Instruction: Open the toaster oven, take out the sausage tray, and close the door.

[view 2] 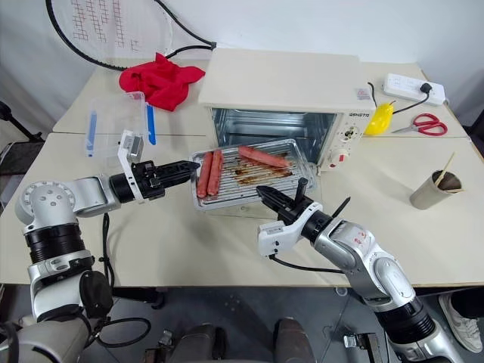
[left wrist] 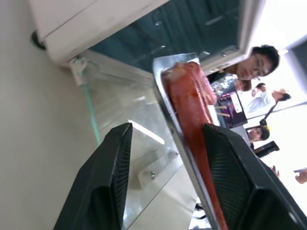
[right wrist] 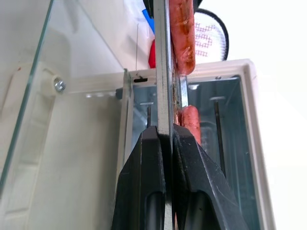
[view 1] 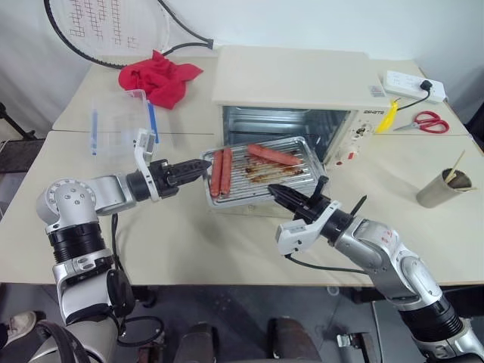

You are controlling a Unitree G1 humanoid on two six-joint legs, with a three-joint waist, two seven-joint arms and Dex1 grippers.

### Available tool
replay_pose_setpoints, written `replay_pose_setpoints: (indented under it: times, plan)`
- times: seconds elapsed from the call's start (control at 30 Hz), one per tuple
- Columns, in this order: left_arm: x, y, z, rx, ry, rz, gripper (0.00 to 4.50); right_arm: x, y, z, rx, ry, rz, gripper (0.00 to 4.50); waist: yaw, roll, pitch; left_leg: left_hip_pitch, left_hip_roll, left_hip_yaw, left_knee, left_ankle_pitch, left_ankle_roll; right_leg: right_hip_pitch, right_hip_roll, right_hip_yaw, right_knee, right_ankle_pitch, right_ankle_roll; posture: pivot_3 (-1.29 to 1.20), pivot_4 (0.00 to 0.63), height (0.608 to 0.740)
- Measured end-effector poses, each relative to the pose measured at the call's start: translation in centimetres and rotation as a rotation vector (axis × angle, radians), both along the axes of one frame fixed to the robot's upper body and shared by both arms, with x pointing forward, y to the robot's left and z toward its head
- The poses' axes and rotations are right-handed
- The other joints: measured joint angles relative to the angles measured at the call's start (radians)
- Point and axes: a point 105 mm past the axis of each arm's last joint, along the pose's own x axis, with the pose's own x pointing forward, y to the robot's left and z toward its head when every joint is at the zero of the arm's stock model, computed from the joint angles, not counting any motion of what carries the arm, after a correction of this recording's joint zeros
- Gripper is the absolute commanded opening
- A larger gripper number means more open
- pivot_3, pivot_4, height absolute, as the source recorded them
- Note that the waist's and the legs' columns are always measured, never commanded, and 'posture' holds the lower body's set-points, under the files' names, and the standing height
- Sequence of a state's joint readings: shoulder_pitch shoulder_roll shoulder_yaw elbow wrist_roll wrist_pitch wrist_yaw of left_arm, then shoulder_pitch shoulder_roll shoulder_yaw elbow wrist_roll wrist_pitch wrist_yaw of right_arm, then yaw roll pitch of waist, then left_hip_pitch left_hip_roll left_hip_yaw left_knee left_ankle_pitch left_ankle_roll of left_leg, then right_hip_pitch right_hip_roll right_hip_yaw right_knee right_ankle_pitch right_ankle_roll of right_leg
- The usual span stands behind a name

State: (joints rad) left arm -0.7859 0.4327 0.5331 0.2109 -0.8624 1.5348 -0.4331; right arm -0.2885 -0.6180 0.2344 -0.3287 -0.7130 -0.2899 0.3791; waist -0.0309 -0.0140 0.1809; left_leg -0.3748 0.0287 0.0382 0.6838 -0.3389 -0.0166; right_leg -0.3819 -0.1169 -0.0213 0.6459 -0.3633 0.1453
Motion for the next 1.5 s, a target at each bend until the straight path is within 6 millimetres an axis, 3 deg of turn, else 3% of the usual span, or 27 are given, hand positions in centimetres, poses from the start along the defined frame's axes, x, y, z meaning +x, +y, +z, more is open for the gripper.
replay_pose_setpoints:
  times: [0.23,0.5,0.7,0.8,1.03,1.2,1.43,1.5]
  plan:
    - [-0.2,0.6,-0.3,-0.005,0.046,0.02,2.54,0.2,-0.3,-0.2,-0.003,0.009,0.002,0.0,0.001,0.0,0.0,0.0,0.0,0.0,0.0,0.0,0.0,0.0,0.0,0.0,0.0,0.0,0.0,0.0,0.15,0.74]
    - [-0.4,-2.0,-1.5,-0.056,0.105,-0.058,2.54,0.2,0.0,0.0,-0.014,0.008,0.028,0.0,0.002,0.0,0.0,0.0,-0.001,0.0,0.0,0.0,0.0,0.001,-0.001,0.0,0.0,0.0,0.0,0.0,0.15,0.74]
    - [-0.4,-2.4,-1.7,-0.065,0.127,-0.067,2.54,0.0,0.2,-0.1,-0.015,0.016,0.049,0.0,0.0,0.0,0.0,0.001,0.0,0.0,-0.001,0.0,-0.001,0.0,0.0,0.0,0.0,0.0,0.0,0.0,0.15,0.74]
    - [-0.4,-2.9,-1.8,-0.101,0.151,-0.092,1.99,-0.1,0.3,-0.1,-0.014,0.022,0.063,0.0,0.001,0.0,0.0,0.001,0.0,0.0,0.0,0.0,-0.001,0.001,-0.001,0.0,0.0,0.0,0.0,0.0,0.15,0.74]
    - [-0.7,-3.6,-1.7,-0.201,0.204,-0.147,0.08,-0.3,0.5,-0.2,-0.024,0.034,0.082,0.0,0.002,0.0,0.0,0.001,0.0,0.0,0.0,0.0,-0.001,0.001,-0.001,0.0,0.0,0.0,0.0,0.0,0.15,0.74]
    - [-0.8,-3.8,-1.6,-0.299,0.253,-0.147,0.03,-0.3,0.5,0.0,-0.016,0.069,0.094,0.0,0.002,0.0,0.0,0.002,0.0,0.0,0.0,0.0,-0.001,0.001,-0.001,0.0,0.001,0.0,0.0,0.0,0.15,0.74]
    - [-2.1,-3.7,-3.6,-0.378,0.327,-0.074,0.0,-0.6,0.3,0.0,0.066,0.187,0.132,2.17,0.001,0.0,0.0,0.005,0.003,-0.001,-0.001,0.0,-0.001,0.004,-0.002,0.0,0.0,0.0,0.0,0.0,0.15,0.74]
    - [-2.7,-3.0,-4.3,-0.399,0.345,-0.027,0.0,-0.7,-0.7,0.1,0.086,0.219,0.121,2.93,0.003,0.0,0.0,0.005,0.002,-0.001,0.0,0.0,-0.001,0.005,-0.003,0.0,0.0,0.0,0.0,0.0,0.15,0.74]
